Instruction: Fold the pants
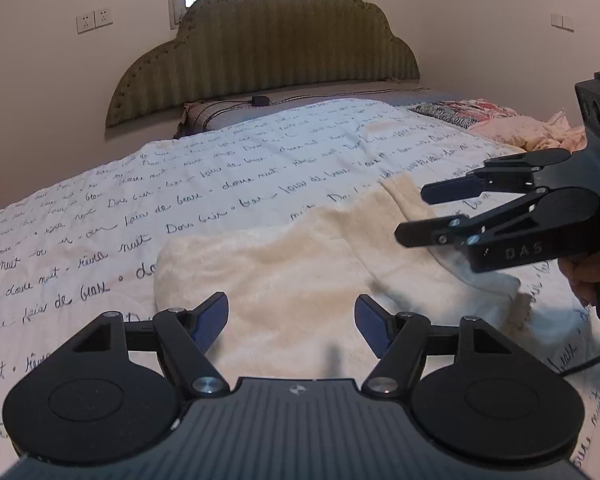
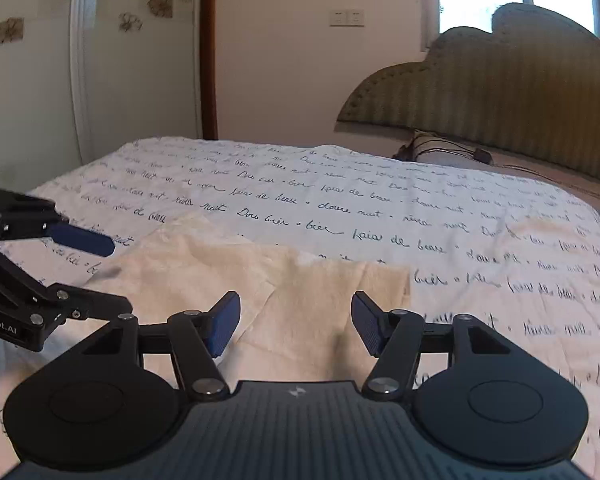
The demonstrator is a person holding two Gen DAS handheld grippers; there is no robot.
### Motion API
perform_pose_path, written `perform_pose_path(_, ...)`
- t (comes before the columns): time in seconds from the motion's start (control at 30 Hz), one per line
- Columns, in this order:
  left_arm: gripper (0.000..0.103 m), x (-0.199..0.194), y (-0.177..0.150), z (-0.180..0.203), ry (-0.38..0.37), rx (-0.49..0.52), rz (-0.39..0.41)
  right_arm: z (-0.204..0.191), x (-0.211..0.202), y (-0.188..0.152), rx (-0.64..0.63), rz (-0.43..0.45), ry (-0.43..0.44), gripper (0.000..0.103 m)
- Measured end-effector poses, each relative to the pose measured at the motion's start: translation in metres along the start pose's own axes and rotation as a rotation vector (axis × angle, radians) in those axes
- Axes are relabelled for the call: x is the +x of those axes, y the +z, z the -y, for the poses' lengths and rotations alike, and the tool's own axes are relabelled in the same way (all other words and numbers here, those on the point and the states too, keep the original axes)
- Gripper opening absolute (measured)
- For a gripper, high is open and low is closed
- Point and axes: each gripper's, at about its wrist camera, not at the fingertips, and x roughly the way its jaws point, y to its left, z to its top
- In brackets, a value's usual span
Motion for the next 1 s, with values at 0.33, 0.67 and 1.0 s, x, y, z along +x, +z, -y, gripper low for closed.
perform_pose_path(0.33, 0.071, 0.059, 0.006, -0.017, 0.008, -0.043, -0.138, 0.018, 0.061, 0.003, -0.005, -0.154, 0.012, 0.060)
perform_pose_path(0.67, 0.076, 0.038, -0.023, 0.011, 0.046, -0.076, -0.125, -0.003, 0.024, -0.040, -0.010, -0.115, 0.021, 0.061)
perform_pose_path(1.0, 0.078, 0.029, -0.023, 0.017, 0.125, -0.152, -0.126, -0.025, -0.003, -0.040, 0.066, -0.076, -0.035, 0.064)
